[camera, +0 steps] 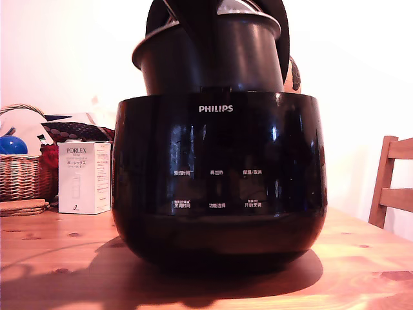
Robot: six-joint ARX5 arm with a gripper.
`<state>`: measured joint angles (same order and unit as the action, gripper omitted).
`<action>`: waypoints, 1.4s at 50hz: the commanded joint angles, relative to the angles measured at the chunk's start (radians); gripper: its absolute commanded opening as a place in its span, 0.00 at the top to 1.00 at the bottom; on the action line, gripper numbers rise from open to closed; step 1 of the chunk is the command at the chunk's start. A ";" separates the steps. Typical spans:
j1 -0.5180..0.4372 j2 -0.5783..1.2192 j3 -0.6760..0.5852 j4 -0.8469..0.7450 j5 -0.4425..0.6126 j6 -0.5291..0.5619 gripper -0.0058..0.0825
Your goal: Place the pot you are holding inside the rice cooker
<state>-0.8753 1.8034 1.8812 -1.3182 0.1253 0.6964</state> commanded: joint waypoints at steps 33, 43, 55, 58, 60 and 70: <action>0.041 0.069 0.021 0.003 0.088 0.015 0.96; 0.042 0.069 0.021 0.004 0.087 0.011 0.96; 0.041 0.071 0.021 0.036 0.088 0.011 0.96; 0.041 0.071 0.021 0.035 0.088 0.010 0.96; 0.041 0.071 0.021 0.036 0.088 0.007 0.96; 0.041 0.071 0.021 0.032 0.088 -0.013 0.91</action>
<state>-0.8352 1.8671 1.8824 -1.3106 0.2062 0.6933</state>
